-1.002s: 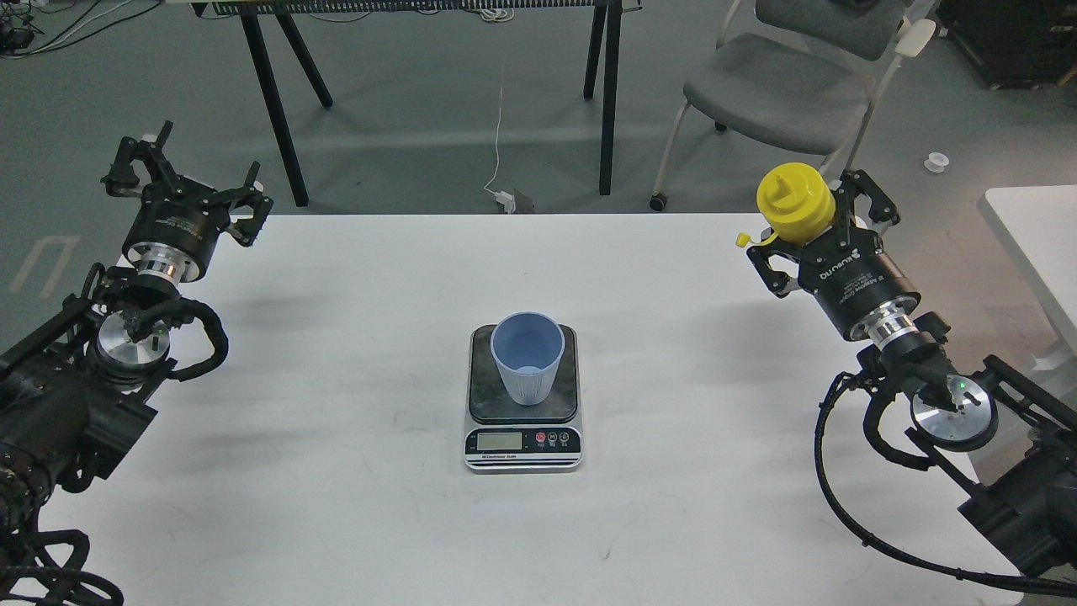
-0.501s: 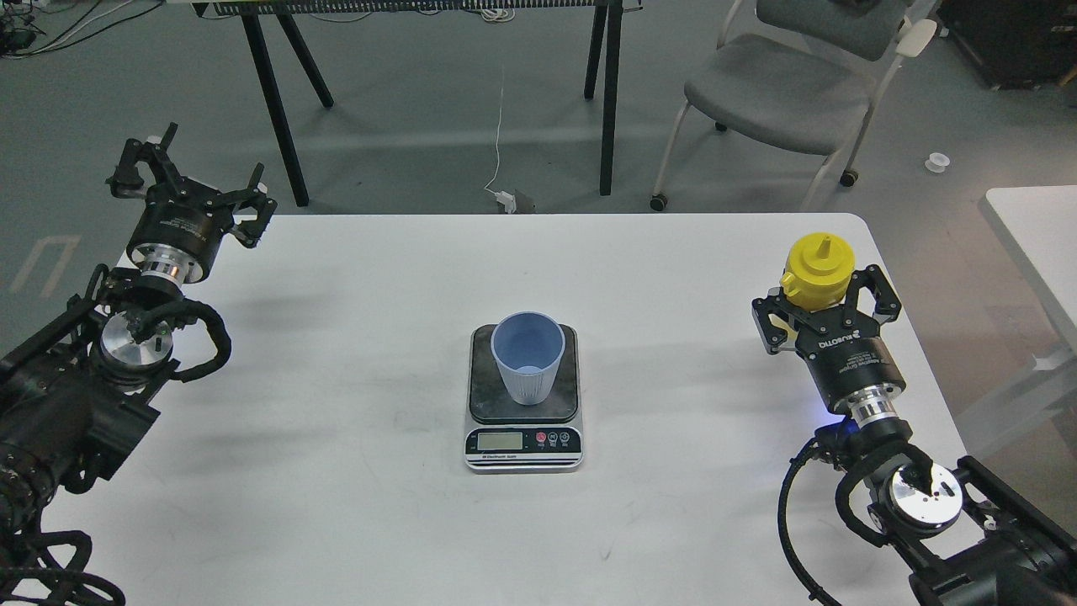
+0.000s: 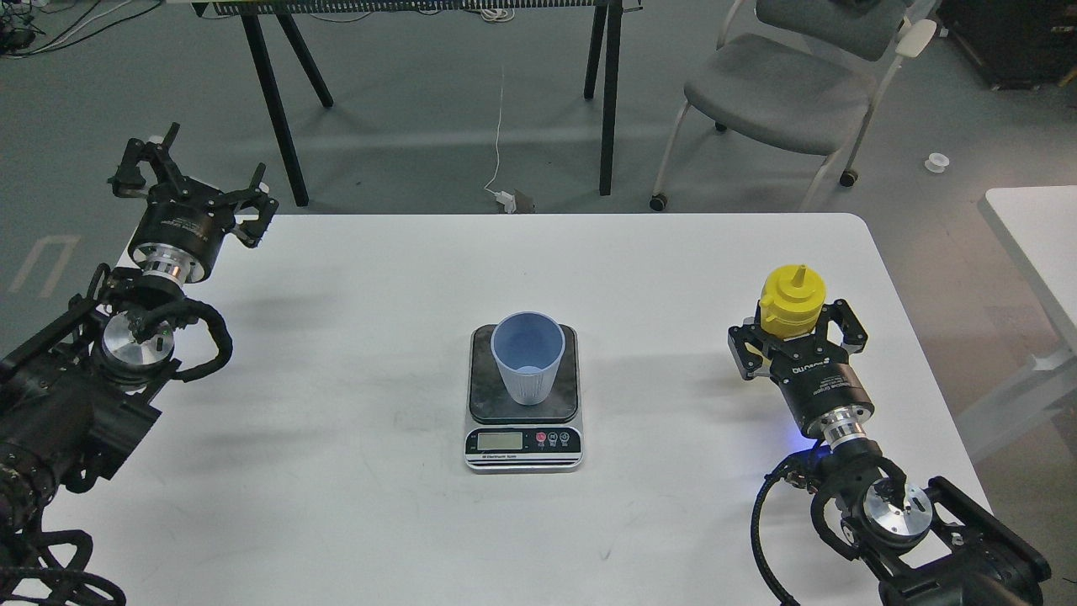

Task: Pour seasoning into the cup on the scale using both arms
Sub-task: 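Lower the yellow bottle onto the table with the right gripper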

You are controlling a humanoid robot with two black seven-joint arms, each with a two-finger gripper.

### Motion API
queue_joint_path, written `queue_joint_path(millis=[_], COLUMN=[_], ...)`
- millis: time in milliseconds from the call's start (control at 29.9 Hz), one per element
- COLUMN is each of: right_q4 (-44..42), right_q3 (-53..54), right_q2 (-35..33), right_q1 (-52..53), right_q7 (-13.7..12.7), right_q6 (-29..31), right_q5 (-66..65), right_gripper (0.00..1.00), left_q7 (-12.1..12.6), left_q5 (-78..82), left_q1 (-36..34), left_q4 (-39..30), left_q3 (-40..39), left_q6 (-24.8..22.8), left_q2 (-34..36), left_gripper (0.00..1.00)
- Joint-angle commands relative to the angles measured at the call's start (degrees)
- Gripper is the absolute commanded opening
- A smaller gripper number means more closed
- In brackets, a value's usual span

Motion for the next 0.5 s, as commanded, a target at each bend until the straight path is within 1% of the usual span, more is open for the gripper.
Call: queue_joint_path(millis=[0,67,200,267,301,334,468], right_q4=[-5.33,-7.19,-7.11,-7.1,-7.02,-7.02,-6.75], right_q3=[-0.34,-0.43,-0.7,-0.7,-0.7,-0.61,-0.26], right_q2=[1.57,2.1,2.19,2.19,2.19,2.19,2.19], right_q1=[0.39,0.4,0.22,0.22,0.22,0.31,0.31], right_q7=[-0.64,-1.0,-1.0,-1.0,-1.0,-1.0,-0.83], right_q6=[-0.01,-0.01,-0.01,-0.01,-0.01,-0.01,-0.01], right_q5=[-0.06,-0.06,-0.06,-0.06,-0.06,-0.06,0.03], right_gripper=[0.32,0.32,0.33,0.35,0.38,0.44,0.77], left_q7=[0.18,0.27,0.27,0.27,0.27,0.27,0.0], left_q5=[-0.01,-0.01,0.08,0.08,-0.01,0.08,-0.01], left_q1=[0.02,0.03,-0.06,-0.15,-0.24,-0.24,-0.15], left_q4=[-0.06,-0.06,-0.15,-0.32,-0.67,-1.2,-3.22], left_q3=[0.0,0.09,0.0,0.0,0.0,0.0,0.0], left_q6=[0.0,0.0,0.0,0.0,0.0,0.0,0.0], left_q2=[0.47,0.65,0.83,0.92,1.0,1.09,1.36], left_gripper=[1.0,1.0,1.0,1.0,1.0,1.0,1.0])
